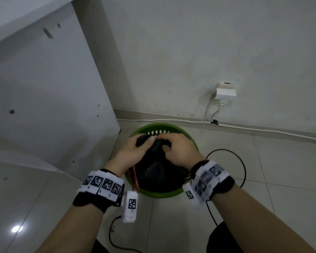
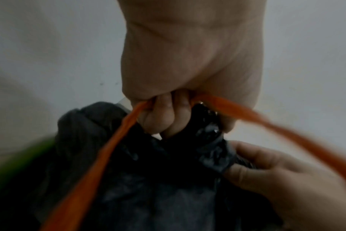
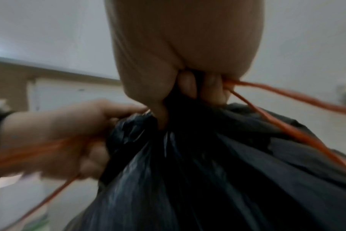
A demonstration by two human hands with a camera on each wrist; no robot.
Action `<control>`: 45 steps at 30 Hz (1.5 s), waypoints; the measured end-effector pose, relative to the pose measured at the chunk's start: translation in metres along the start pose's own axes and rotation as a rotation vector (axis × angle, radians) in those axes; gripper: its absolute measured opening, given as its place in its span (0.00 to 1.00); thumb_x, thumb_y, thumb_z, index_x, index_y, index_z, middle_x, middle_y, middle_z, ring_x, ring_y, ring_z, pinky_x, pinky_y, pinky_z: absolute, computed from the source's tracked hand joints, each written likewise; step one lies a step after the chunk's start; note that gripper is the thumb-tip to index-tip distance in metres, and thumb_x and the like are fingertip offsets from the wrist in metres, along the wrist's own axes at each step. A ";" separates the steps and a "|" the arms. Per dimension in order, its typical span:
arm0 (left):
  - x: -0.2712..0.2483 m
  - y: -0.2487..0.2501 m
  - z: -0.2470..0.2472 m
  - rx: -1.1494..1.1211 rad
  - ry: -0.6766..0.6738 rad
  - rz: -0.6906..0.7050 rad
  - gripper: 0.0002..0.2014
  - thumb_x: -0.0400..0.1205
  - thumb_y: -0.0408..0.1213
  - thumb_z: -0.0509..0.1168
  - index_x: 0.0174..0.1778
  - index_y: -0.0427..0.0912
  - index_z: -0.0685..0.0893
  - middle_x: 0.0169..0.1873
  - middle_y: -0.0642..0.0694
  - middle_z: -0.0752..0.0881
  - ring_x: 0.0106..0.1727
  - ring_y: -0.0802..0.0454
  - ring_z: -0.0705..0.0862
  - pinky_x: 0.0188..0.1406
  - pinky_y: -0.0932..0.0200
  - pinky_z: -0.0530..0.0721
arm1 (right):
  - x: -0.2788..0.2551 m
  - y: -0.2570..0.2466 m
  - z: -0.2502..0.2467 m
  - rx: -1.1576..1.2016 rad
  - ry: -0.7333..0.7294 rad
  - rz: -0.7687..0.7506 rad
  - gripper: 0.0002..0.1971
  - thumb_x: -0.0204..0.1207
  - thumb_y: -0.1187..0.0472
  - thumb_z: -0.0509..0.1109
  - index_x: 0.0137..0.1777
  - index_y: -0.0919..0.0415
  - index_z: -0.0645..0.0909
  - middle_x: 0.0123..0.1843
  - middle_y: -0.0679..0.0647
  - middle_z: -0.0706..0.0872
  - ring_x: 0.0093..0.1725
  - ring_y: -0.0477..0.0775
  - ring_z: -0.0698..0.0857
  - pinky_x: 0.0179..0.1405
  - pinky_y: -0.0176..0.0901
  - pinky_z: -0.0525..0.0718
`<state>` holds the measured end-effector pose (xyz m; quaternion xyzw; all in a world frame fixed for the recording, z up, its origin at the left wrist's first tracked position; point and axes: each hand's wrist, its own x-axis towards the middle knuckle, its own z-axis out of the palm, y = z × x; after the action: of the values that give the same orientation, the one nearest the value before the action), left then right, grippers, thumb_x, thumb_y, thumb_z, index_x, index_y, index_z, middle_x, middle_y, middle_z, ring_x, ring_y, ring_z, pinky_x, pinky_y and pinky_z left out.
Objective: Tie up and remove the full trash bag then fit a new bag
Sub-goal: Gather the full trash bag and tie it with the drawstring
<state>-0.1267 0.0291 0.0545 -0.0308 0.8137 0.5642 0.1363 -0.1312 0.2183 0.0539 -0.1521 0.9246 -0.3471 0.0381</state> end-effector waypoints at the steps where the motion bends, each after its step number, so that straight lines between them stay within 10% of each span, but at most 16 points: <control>1: -0.002 -0.005 -0.006 0.159 0.023 0.125 0.28 0.73 0.64 0.72 0.67 0.57 0.82 0.60 0.54 0.87 0.61 0.54 0.86 0.62 0.56 0.84 | 0.006 0.003 -0.004 0.068 -0.092 0.072 0.17 0.77 0.63 0.67 0.62 0.49 0.87 0.60 0.50 0.90 0.61 0.54 0.86 0.64 0.52 0.84; 4: -0.007 -0.016 -0.014 0.578 -0.122 0.362 0.46 0.64 0.67 0.75 0.79 0.67 0.67 0.72 0.58 0.75 0.71 0.56 0.77 0.70 0.53 0.79 | 0.015 0.016 -0.014 0.218 -0.243 0.195 0.09 0.82 0.63 0.67 0.53 0.53 0.89 0.51 0.53 0.91 0.54 0.54 0.88 0.60 0.51 0.86; 8: 0.001 -0.025 0.001 0.668 -0.048 0.417 0.24 0.74 0.55 0.66 0.68 0.63 0.80 0.58 0.56 0.86 0.59 0.51 0.85 0.58 0.46 0.85 | 0.011 0.022 -0.006 0.353 -0.255 0.264 0.08 0.84 0.59 0.67 0.55 0.57 0.88 0.51 0.55 0.91 0.53 0.56 0.89 0.60 0.51 0.87; 14: 0.014 -0.024 0.010 0.458 -0.116 0.133 0.09 0.81 0.40 0.63 0.37 0.58 0.82 0.41 0.52 0.88 0.46 0.51 0.86 0.43 0.55 0.84 | -0.030 0.021 0.013 -0.159 0.036 -0.101 0.34 0.73 0.37 0.73 0.77 0.48 0.72 0.69 0.50 0.80 0.61 0.52 0.83 0.54 0.49 0.86; 18: 0.018 -0.030 0.010 0.399 -0.212 0.012 0.10 0.83 0.39 0.63 0.36 0.49 0.84 0.40 0.48 0.89 0.46 0.50 0.87 0.43 0.53 0.84 | -0.035 0.036 0.030 -0.335 0.084 -0.175 0.30 0.72 0.51 0.76 0.75 0.50 0.79 0.64 0.54 0.85 0.48 0.61 0.89 0.35 0.51 0.88; 21: 0.012 -0.035 0.009 0.402 -0.122 0.122 0.07 0.81 0.45 0.68 0.53 0.54 0.86 0.50 0.52 0.89 0.57 0.50 0.87 0.56 0.55 0.84 | -0.020 0.038 0.026 -0.024 -0.085 0.056 0.19 0.76 0.61 0.72 0.67 0.49 0.85 0.60 0.51 0.89 0.58 0.55 0.87 0.57 0.53 0.87; 24: 0.000 -0.035 0.005 0.606 -0.154 0.354 0.41 0.74 0.62 0.72 0.82 0.66 0.63 0.74 0.58 0.74 0.72 0.59 0.74 0.71 0.58 0.74 | -0.009 0.041 0.014 0.329 -0.267 0.250 0.11 0.80 0.64 0.70 0.57 0.53 0.89 0.53 0.51 0.92 0.54 0.52 0.89 0.62 0.55 0.87; 29: 0.006 -0.052 0.015 0.775 -0.125 0.289 0.21 0.78 0.49 0.69 0.68 0.62 0.81 0.61 0.55 0.86 0.62 0.49 0.85 0.59 0.48 0.84 | -0.007 0.042 0.017 0.313 -0.361 0.265 0.07 0.81 0.58 0.70 0.56 0.55 0.86 0.53 0.56 0.91 0.54 0.56 0.89 0.63 0.59 0.86; 34: 0.020 -0.050 0.014 0.533 -0.229 -0.011 0.09 0.78 0.36 0.65 0.50 0.52 0.87 0.46 0.50 0.90 0.51 0.49 0.87 0.57 0.44 0.86 | -0.028 0.023 0.033 -0.341 -0.201 -0.027 0.38 0.68 0.41 0.79 0.75 0.48 0.67 0.69 0.53 0.76 0.54 0.59 0.84 0.48 0.55 0.87; 38: 0.024 -0.058 0.014 0.414 -0.295 -0.078 0.05 0.80 0.36 0.67 0.44 0.48 0.89 0.42 0.47 0.91 0.49 0.48 0.89 0.57 0.42 0.87 | -0.025 0.023 0.045 -0.479 -0.073 -0.137 0.19 0.80 0.51 0.68 0.70 0.48 0.79 0.59 0.53 0.85 0.47 0.63 0.88 0.34 0.50 0.82; 45: 0.008 -0.050 0.015 0.937 -0.256 0.205 0.41 0.72 0.60 0.74 0.81 0.66 0.65 0.72 0.60 0.74 0.71 0.54 0.76 0.68 0.49 0.79 | -0.002 0.045 0.034 0.062 -0.416 0.335 0.13 0.87 0.52 0.61 0.52 0.53 0.87 0.48 0.49 0.89 0.51 0.53 0.86 0.53 0.46 0.83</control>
<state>-0.1216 0.0262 0.0021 0.1837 0.9554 0.1477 0.1779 -0.1349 0.2295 -0.0010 -0.0637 0.8981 -0.3256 0.2887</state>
